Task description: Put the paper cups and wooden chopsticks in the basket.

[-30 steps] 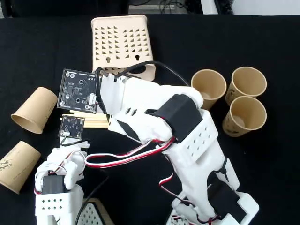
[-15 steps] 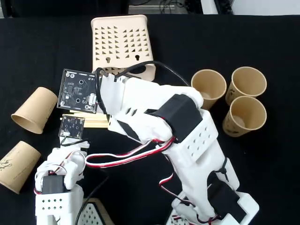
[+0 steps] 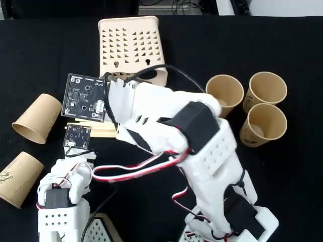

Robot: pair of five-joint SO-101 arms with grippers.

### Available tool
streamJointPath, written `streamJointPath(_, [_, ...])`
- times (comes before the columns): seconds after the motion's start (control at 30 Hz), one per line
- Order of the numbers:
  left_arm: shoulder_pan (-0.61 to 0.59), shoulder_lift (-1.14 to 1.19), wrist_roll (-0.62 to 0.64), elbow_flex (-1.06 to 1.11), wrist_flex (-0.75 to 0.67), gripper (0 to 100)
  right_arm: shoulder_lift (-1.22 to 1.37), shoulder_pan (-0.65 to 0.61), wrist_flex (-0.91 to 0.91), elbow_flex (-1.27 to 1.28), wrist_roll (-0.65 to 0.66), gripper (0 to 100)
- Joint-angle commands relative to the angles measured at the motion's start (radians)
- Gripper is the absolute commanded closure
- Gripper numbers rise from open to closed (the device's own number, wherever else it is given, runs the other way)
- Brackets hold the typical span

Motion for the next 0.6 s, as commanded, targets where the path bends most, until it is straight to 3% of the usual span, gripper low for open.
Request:
streamJointPath(0.0, [-0.001, 0.000, -0.002, 0.018, 0.005, 97, 0.021, 0.040, 0.032, -0.140, 0.006, 79.4])
streamJointPath(0.2, [-0.001, 0.000, -0.002, 0.018, 0.005, 97, 0.114, 0.120, 0.034, -0.173, 0.012, 79.4])
streamJointPath(0.57, [-0.001, 0.000, -0.002, 0.018, 0.005, 97, 0.122, 0.117, 0.035, -0.173, 0.011, 79.4])
